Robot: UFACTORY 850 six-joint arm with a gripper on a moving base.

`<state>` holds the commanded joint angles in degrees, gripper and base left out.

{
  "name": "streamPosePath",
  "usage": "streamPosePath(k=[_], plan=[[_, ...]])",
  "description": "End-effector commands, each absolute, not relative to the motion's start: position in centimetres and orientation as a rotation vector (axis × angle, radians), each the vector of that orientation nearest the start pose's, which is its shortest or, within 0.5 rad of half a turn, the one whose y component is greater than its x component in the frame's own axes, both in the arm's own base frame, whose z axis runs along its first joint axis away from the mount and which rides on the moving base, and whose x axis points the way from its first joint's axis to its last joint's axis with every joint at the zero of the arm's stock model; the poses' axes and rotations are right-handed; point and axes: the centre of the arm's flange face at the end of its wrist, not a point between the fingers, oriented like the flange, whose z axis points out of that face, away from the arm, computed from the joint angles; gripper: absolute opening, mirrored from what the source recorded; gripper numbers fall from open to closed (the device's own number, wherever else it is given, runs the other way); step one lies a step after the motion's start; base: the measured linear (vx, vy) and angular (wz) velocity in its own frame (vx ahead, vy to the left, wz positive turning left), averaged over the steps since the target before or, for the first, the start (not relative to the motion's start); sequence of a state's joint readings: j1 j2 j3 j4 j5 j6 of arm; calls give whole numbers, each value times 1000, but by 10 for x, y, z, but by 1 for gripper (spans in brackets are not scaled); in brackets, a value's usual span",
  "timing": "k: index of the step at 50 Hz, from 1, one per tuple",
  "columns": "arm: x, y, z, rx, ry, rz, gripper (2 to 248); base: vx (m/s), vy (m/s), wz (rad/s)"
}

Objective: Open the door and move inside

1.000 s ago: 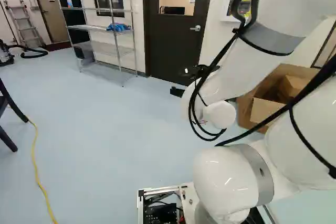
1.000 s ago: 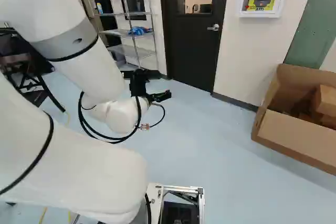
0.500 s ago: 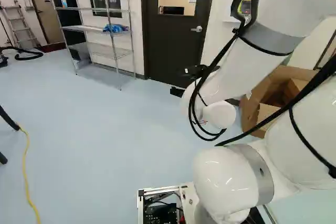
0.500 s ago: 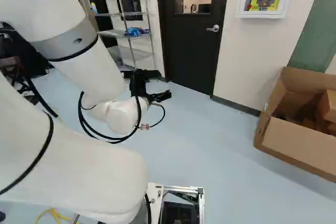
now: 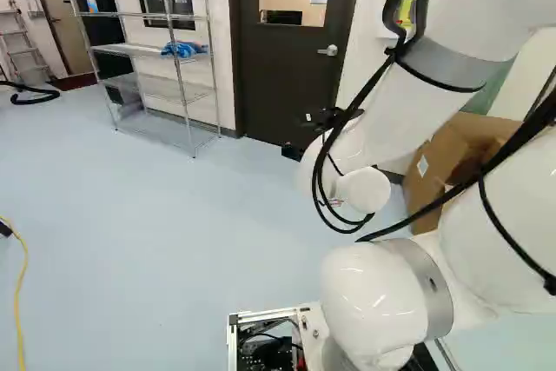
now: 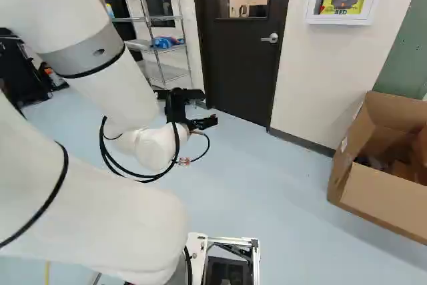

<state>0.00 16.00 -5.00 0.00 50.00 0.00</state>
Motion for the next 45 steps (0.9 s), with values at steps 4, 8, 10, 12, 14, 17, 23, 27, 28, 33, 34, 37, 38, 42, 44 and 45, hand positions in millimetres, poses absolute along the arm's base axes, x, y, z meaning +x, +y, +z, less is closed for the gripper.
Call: streamPosePath(k=[4,8,10,12,14,17,23,27,28,33,34,37,38,42,44,45], plan=[[270,0,366,-2558,0,-1824,247,251,9,-23],[270,0,366,-2558,0,-1824,247,214,5,-21],[270,0,366,-2558,0,-1824,247,234,-4,-25],[270,0,366,-2558,0,-1824,247,219,-5,-28],[270,0,366,-2558,0,-1824,247,193,4,-21],[270,0,366,-2558,0,-1824,247,186,6,-5],[270,0,366,-2558,0,-1824,247,164,0,-26],[270,0,366,-2558,0,-1824,247,141,6,-3],[270,0,366,-2558,0,-1824,247,125,1,-3],[270,0,366,-2558,0,-1824,247,122,-2,-19],[270,0,366,-2558,0,-1824,247,143,7,-12],[270,0,366,-2558,0,-1824,247,126,6,-1],[270,0,366,-2558,0,-1824,247,122,2,-1],[270,0,366,-2558,0,-1824,247,130,0,-19],[270,0,366,-2558,0,-1824,247,110,2,-10],[270,0,366,-2558,0,-1824,247,123,3,-5]])
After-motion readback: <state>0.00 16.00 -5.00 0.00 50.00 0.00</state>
